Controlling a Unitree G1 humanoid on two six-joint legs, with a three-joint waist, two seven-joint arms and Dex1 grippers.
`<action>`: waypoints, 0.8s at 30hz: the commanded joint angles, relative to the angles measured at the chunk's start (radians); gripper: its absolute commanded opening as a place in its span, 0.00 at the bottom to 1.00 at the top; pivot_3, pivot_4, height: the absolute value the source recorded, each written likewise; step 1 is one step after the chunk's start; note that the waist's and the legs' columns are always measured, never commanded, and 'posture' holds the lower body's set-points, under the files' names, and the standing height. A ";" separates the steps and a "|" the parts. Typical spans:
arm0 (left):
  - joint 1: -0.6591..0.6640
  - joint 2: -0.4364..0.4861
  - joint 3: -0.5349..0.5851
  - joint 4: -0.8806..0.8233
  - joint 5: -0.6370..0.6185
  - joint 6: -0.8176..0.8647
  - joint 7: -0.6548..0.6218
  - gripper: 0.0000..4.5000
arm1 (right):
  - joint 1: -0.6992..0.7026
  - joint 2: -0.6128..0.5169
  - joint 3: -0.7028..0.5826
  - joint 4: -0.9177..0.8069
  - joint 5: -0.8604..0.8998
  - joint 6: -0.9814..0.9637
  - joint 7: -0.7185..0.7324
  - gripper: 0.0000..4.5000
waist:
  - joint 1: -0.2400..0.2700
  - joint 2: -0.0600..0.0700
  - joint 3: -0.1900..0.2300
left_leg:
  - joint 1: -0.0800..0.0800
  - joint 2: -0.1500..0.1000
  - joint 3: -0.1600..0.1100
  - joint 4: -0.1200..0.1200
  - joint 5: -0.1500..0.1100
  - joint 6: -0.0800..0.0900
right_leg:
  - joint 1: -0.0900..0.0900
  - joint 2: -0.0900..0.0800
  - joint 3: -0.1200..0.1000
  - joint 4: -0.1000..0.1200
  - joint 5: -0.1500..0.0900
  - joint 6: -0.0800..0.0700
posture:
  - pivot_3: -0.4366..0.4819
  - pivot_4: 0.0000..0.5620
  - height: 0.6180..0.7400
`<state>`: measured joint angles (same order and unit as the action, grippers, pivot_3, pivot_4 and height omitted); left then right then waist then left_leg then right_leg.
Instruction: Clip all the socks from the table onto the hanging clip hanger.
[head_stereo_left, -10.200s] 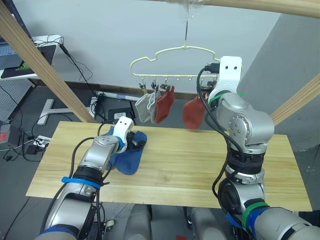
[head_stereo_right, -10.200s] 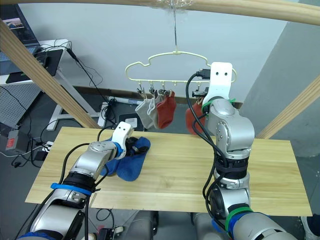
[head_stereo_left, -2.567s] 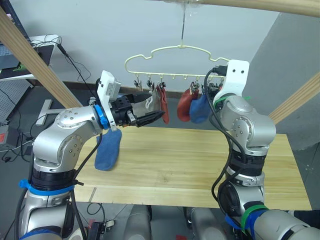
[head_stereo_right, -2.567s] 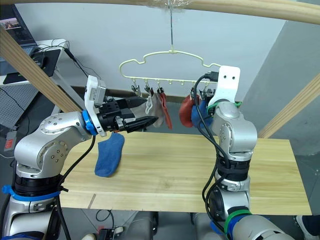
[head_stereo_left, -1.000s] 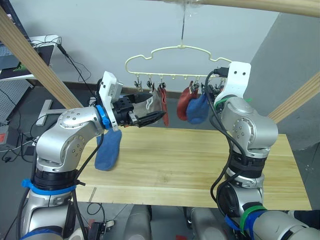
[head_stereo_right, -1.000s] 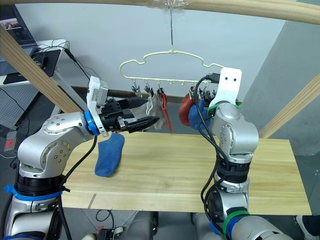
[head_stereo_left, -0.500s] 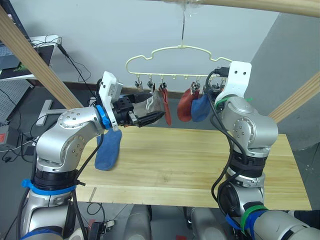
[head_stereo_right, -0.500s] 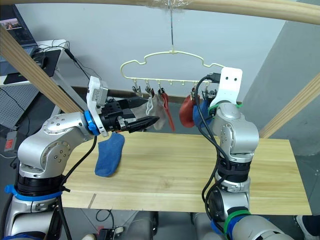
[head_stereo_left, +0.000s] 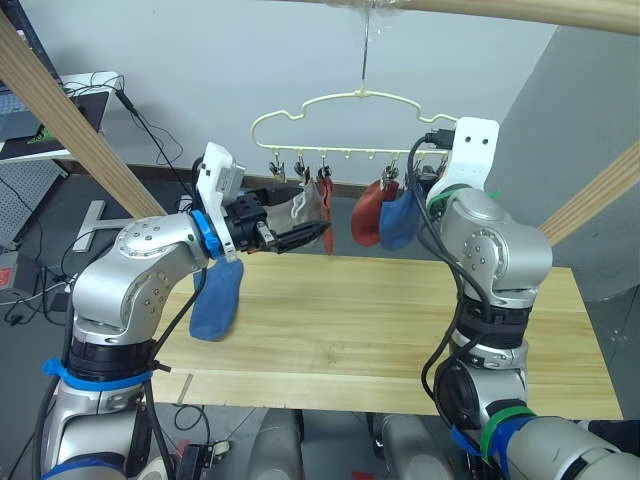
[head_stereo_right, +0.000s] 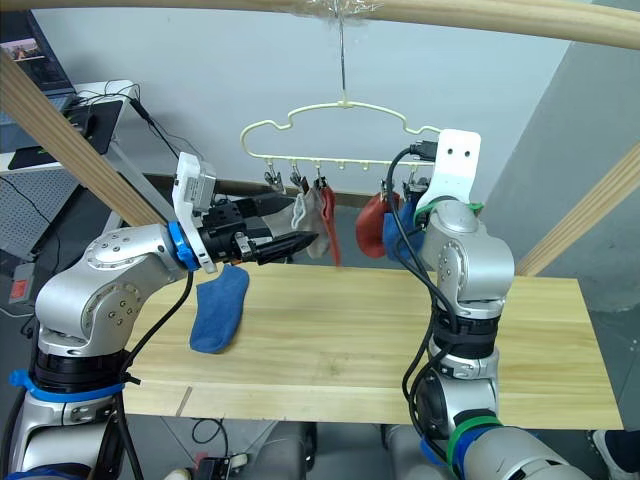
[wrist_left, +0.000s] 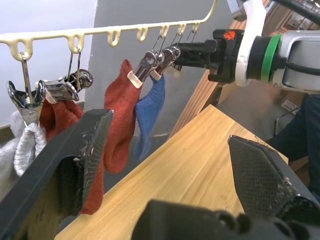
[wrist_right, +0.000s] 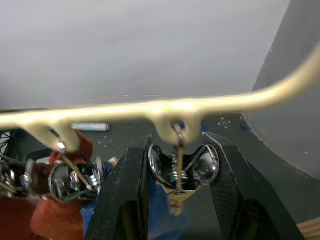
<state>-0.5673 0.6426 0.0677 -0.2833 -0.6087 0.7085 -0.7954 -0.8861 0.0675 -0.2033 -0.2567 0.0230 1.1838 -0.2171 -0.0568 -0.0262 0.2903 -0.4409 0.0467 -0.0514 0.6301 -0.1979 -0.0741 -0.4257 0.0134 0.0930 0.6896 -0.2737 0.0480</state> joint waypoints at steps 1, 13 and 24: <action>0.005 0.004 0.018 -0.043 0.000 -0.023 0.007 0.94 | -0.039 -0.003 0.008 0.003 0.008 -0.041 0.007 0.37 | 0.000 0.000 0.000 | 0.000 0.000 0.000 0.000 0.000 0.000 | 0.000 0.000 0.000 0.000 0.000 0.000 | 0.49 0.41 1.00; 0.020 0.010 0.018 -0.051 0.001 -0.022 0.018 0.94 | -0.041 -0.014 0.022 0.013 -0.003 -0.045 0.001 0.17 | 0.001 0.000 0.000 | 0.000 0.000 0.000 0.000 0.000 0.000 | 0.000 0.000 0.000 0.000 0.000 0.000 | 0.49 0.42 1.00; 0.108 0.040 -0.014 0.116 0.201 -0.056 0.125 0.94 | -0.036 -0.007 0.017 -0.007 -0.004 -0.019 -0.010 0.00 | 0.000 0.000 0.000 | 0.001 0.000 0.000 0.000 0.000 0.000 | 0.000 0.000 0.001 0.001 0.000 0.000 | 0.48 0.43 1.00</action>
<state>-0.4689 0.6735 0.0470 -0.1887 -0.4475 0.6814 -0.6964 -0.9133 0.0593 -0.1894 -0.2156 0.0219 1.1663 -0.2206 -0.0564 -0.0262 0.2902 -0.4399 0.0467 -0.0510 0.6300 -0.1978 -0.0741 -0.4257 0.0135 0.0936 0.6903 -0.2737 0.0480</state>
